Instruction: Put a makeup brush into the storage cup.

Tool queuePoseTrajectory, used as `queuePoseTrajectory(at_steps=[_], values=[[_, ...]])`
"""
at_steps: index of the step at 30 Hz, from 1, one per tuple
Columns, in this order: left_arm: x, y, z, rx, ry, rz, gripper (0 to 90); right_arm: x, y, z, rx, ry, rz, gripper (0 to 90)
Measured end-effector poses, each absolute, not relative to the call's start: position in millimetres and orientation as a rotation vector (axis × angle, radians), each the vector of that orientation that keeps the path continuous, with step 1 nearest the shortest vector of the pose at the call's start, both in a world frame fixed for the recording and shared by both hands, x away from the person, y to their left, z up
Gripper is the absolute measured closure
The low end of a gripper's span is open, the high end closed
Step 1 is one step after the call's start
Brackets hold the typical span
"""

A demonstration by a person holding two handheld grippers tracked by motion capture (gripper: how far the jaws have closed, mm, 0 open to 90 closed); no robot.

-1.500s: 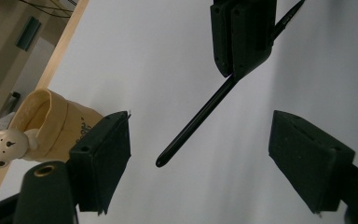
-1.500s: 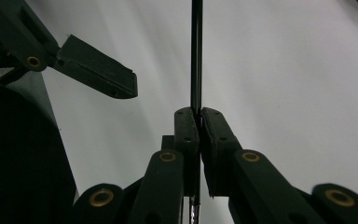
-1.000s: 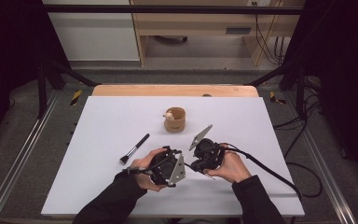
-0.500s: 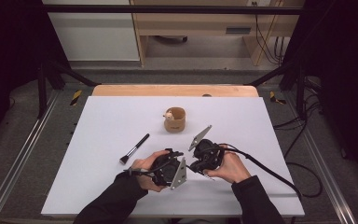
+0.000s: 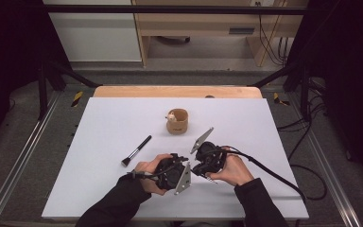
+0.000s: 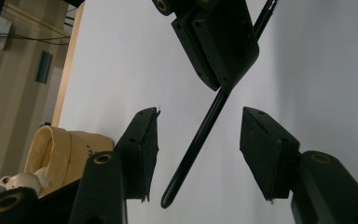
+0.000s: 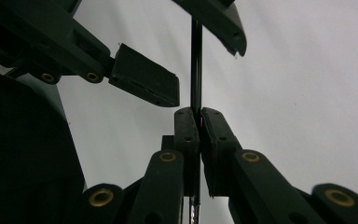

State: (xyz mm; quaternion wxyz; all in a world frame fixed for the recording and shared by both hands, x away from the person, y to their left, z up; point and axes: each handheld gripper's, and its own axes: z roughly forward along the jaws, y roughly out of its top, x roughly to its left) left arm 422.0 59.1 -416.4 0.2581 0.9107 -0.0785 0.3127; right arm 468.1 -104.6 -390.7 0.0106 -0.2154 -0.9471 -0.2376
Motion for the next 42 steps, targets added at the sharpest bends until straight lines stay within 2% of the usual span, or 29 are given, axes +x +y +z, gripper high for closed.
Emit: queuePoseTrajectory(at_steps=[16,27,42], values=[[418.9,55.3,-421.4,2.484,-0.299,0.892,62.4,467.6,-104.6,-390.7,-0.659,-2.95,-0.739,85.7],[418.4,53.9,-422.6,2.506,-0.365,0.925,76.4,466.6,-104.5,-390.2,-0.65,-2.941,-0.742,85.7],[416.2,51.6,-423.1,2.545,-0.424,0.904,84.3,465.7,-106.3,-388.4,-0.64,-2.934,-0.764,85.3]])
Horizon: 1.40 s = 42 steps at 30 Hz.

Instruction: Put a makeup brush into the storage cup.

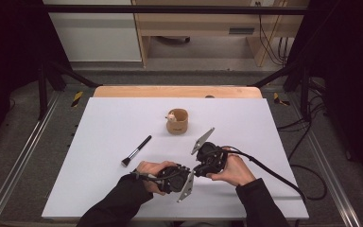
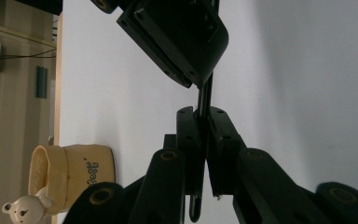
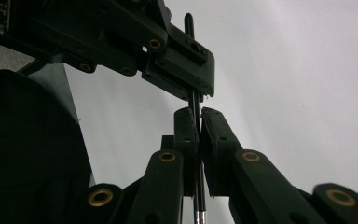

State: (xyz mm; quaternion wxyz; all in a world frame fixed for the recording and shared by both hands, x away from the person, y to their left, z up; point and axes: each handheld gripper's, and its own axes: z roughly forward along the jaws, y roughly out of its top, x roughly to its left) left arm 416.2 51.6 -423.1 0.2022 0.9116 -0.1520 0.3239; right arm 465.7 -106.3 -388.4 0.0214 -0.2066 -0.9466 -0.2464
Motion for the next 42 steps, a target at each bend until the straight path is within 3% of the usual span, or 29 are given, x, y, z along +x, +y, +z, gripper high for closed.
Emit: queuePoseTrajectory(at_steps=[9,19,42], values=[[416,52,-421,2.544,-0.4,0.883,85.0,466,-108,-387,-0.618,-2.946,-0.787,83.9],[419,58,-421,2.549,-0.33,0.855,85.0,466,-114,-381,-0.653,-2.967,-0.884,75.5],[425,76,-422,2.556,-0.068,0.715,84.9,466,-149,-354,-0.984,-2.953,-1.436,39.0]])
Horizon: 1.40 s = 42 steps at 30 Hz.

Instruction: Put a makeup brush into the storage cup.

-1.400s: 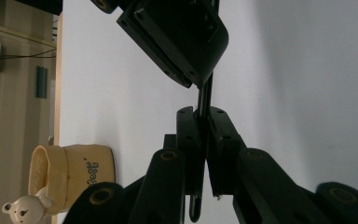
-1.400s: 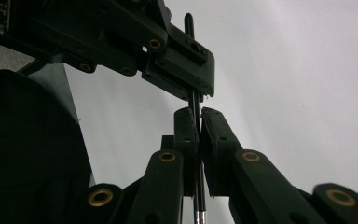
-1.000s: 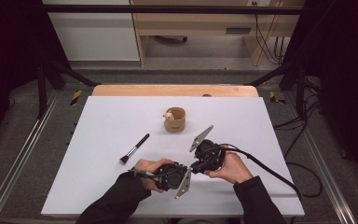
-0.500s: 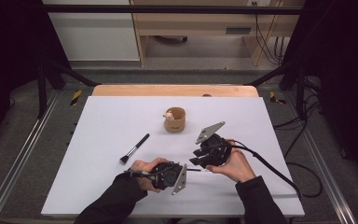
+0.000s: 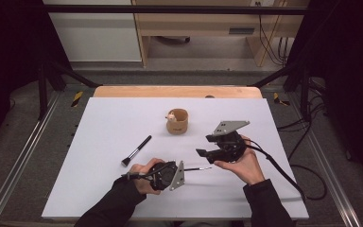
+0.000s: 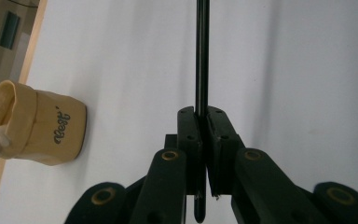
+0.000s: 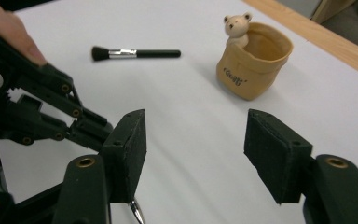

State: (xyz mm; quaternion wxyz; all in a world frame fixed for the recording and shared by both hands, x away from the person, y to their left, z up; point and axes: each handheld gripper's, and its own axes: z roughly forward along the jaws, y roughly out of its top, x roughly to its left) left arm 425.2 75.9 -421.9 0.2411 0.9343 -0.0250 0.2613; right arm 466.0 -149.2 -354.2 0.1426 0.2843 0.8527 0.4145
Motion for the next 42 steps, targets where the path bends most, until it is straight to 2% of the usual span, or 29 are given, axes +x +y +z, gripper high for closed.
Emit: queuePoseTrajectory(at_steps=[5,7,12,18,42], values=[[425,79,-422,2.544,-0.024,0.678,84.9,465,-157,-351,0.871,2.411,1.237,34.3],[424,79,-423,2.534,0.004,0.659,84.9,465,-160,-351,0.875,2.385,1.252,29.7],[423,82,-424,2.53,0.043,0.638,84.9,465,-167,-352,0.925,2.328,1.294,28.0],[423,86,-425,2.492,0.118,0.602,84.9,464,-177,-354,0.972,2.249,1.341,20.9],[427,105,-430,2.367,0.399,0.547,84.9,452,-199,-373,1.075,2.092,1.435,8.7]])
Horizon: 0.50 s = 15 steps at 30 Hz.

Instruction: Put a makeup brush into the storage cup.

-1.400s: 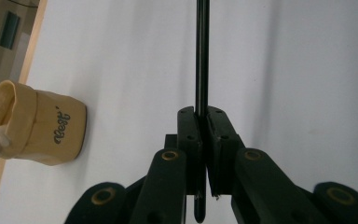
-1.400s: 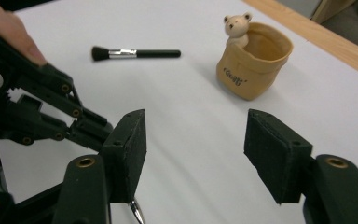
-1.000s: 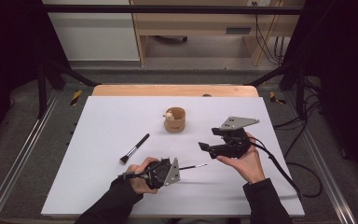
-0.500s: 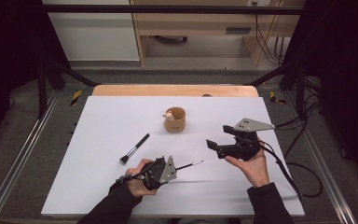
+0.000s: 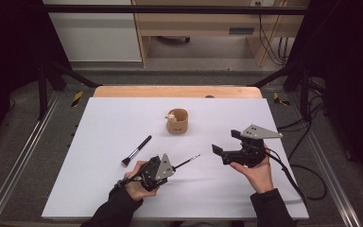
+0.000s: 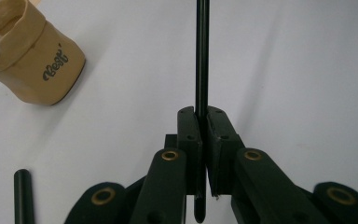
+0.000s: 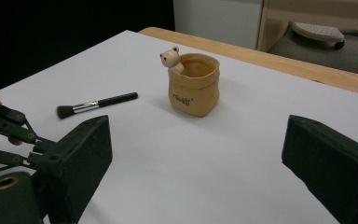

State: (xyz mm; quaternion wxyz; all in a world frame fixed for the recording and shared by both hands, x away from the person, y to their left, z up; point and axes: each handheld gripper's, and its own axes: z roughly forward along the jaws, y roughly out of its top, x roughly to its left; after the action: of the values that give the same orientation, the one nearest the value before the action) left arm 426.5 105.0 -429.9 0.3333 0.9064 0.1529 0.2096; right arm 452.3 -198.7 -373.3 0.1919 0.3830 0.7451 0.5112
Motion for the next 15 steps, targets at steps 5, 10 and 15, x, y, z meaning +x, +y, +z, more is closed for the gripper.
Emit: queuePoseTrajectory(at_steps=[5,10,15], values=[[427,108,-431,2.335,0.465,0.552,84.9,449,-198,-377,1.082,2.084,1.433,4.6],[427,109,-432,2.306,0.509,0.548,84.9,447,-199,-382,1.099,2.081,1.422,3.4],[428,110,-432,2.27,0.562,0.531,84.9,446,-200,-384,1.122,2.058,1.448,3.3]])
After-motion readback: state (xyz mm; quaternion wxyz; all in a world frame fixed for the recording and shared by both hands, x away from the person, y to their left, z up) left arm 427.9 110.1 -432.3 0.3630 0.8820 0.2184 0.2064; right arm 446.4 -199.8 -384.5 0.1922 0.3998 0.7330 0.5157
